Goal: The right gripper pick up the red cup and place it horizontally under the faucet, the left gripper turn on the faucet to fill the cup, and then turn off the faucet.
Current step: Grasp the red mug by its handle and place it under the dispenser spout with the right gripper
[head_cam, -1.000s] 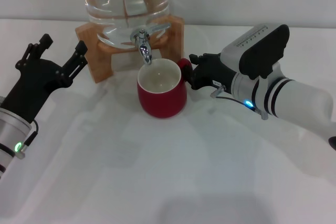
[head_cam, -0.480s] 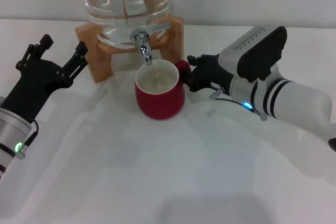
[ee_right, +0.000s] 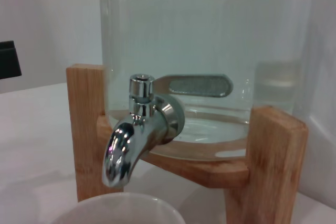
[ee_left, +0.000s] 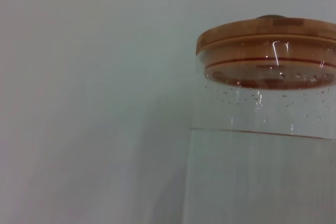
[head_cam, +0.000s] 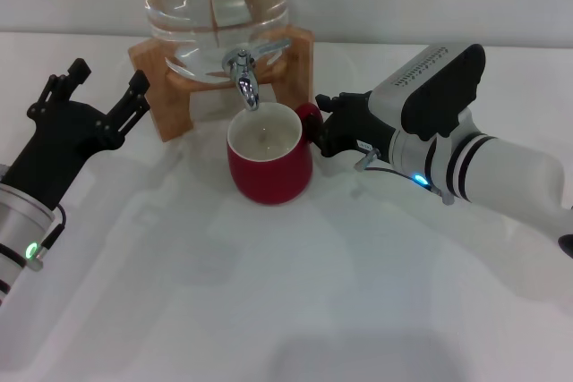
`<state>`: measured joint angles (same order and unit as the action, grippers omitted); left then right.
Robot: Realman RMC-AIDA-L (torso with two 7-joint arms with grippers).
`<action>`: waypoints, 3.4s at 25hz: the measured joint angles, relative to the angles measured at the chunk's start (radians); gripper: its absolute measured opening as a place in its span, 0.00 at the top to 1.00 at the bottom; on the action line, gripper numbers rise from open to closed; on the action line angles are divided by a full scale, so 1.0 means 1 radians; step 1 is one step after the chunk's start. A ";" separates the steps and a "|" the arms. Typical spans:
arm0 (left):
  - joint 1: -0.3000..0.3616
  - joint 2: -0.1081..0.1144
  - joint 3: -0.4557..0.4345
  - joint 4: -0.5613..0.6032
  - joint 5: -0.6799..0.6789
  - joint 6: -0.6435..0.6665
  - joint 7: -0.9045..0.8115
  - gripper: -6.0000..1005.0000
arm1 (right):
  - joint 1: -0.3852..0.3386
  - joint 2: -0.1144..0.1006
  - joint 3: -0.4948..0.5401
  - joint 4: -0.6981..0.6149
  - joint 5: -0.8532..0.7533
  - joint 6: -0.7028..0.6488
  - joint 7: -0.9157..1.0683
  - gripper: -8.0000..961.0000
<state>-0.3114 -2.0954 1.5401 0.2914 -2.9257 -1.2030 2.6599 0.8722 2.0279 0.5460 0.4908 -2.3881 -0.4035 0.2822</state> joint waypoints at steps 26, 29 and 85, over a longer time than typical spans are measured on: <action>0.000 0.000 0.000 0.000 -0.001 -0.003 0.000 0.12 | -0.013 0.000 0.000 -0.007 0.000 0.004 0.003 0.61; 0.000 0.000 0.000 0.000 -0.001 -0.003 0.000 0.12 | -0.014 0.000 0.000 -0.003 0.000 0.002 0.002 0.61; 0.008 0.002 0.000 0.000 -0.001 -0.003 0.000 0.12 | -0.071 -0.002 -0.018 0.017 -0.028 -0.055 0.004 0.58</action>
<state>-0.3038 -2.0939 1.5401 0.2915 -2.9268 -1.2057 2.6599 0.8009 2.0257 0.5275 0.5083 -2.4164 -0.4588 0.2860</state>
